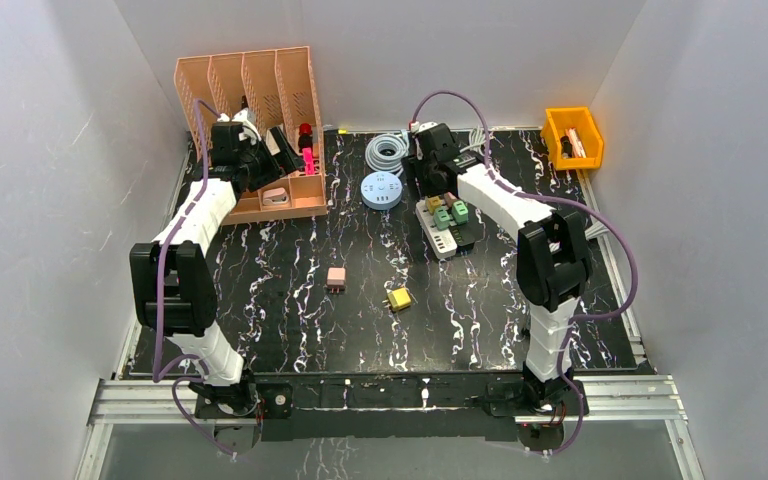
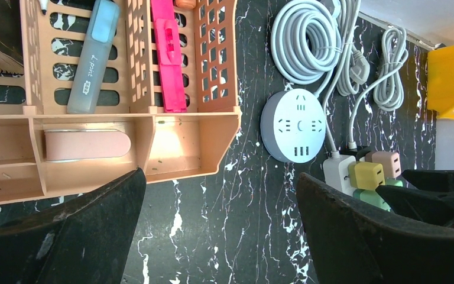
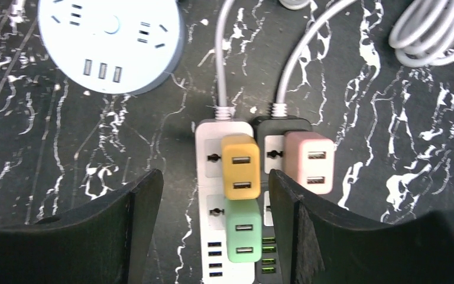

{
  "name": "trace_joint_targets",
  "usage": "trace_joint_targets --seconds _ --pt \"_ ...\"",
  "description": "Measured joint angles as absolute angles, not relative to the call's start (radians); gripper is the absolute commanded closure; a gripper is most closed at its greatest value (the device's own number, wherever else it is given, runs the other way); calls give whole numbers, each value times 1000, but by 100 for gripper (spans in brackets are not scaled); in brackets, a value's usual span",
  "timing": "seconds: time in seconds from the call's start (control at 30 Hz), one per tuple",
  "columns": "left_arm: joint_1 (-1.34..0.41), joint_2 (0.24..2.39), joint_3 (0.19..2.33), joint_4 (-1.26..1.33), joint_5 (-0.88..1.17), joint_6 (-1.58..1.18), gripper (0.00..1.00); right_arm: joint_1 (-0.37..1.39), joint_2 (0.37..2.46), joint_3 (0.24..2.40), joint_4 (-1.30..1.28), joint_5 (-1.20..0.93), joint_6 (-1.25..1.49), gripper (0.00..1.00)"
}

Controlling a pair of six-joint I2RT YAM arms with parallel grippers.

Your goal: Pull the plug off the socket

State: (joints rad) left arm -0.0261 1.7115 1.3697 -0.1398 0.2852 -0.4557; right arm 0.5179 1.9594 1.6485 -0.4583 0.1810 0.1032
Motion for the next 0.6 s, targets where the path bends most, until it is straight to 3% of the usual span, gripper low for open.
trace_joint_targets --seconds 0.3,0.6 --pt "-26 1711 1369 -139 296 -455 2 513 1974 1638 -464 230 100 43" --pt "-26 1706 1366 -142 298 -453 2 492 2002 1609 -440 218 100 47"
